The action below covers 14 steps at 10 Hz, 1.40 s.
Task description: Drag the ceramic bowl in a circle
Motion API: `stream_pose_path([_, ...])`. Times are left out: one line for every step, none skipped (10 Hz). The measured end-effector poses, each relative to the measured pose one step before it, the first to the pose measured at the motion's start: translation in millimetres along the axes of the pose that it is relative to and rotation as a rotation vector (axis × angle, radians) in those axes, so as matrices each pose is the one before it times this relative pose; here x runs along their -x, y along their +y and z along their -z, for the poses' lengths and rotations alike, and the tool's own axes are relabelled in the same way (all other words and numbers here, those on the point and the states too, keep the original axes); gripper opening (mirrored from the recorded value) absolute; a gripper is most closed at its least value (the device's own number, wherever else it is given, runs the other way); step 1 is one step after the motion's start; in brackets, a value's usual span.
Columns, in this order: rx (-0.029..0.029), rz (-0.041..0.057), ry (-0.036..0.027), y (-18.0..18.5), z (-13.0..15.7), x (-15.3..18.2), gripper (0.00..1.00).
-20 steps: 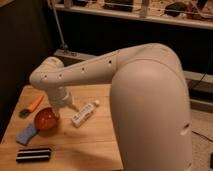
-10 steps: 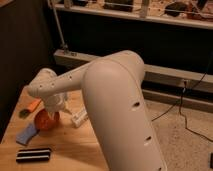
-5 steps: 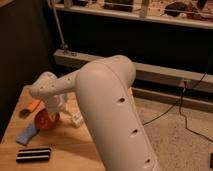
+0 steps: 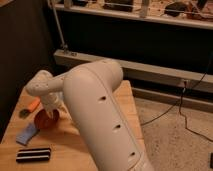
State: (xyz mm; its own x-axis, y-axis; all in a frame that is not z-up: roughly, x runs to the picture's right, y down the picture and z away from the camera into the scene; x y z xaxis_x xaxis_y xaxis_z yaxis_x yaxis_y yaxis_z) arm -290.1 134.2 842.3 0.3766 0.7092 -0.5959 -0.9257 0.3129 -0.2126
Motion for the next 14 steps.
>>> stream_pose_path([-0.00625,0.00746,0.00316,3.4,-4.99,6.81,0.26])
stream_pose_path([-0.00401,0.00258,0.00416,1.07,-1.47,2.62,0.18])
stream_pose_path([-0.00034,0.00376,0.00233,2.55,-0.65,3.65,0.08])
stream_pose_path([0.00625,0.01023,-0.00367,6.83,0.98,6.72,0.01])
stream_pose_path([0.00298,0.0125,-0.00463,5.95,3.05,5.94,0.0])
stream_pose_path([-0.00051,0.01251,-0.00412,4.82,3.86,6.88,0.0])
stream_pose_path([-0.00632,0.0093,-0.00454,1.87,3.36,6.11,0.0])
stream_pose_path([-0.02613,0.01124,-0.00366,-1.0,1.96,10.62,0.0])
stream_pose_path([-0.02232,0.003,0.00036,-3.79,-0.35,7.88,0.0])
stream_pose_path([-0.01965,0.00035,0.00357,-4.14,-2.36,7.38,0.0])
stream_pose_path([-0.02408,-0.00285,0.00643,-5.47,-3.71,12.09,0.0])
stream_pose_path([-0.01199,-0.00755,0.00392,-5.03,-2.24,7.12,0.0])
stream_pose_path([-0.01856,-0.01888,0.00343,-11.15,-1.48,10.55,0.0])
stream_pose_path([-0.02383,-0.02743,0.00372,-17.56,-0.08,8.0,0.0])
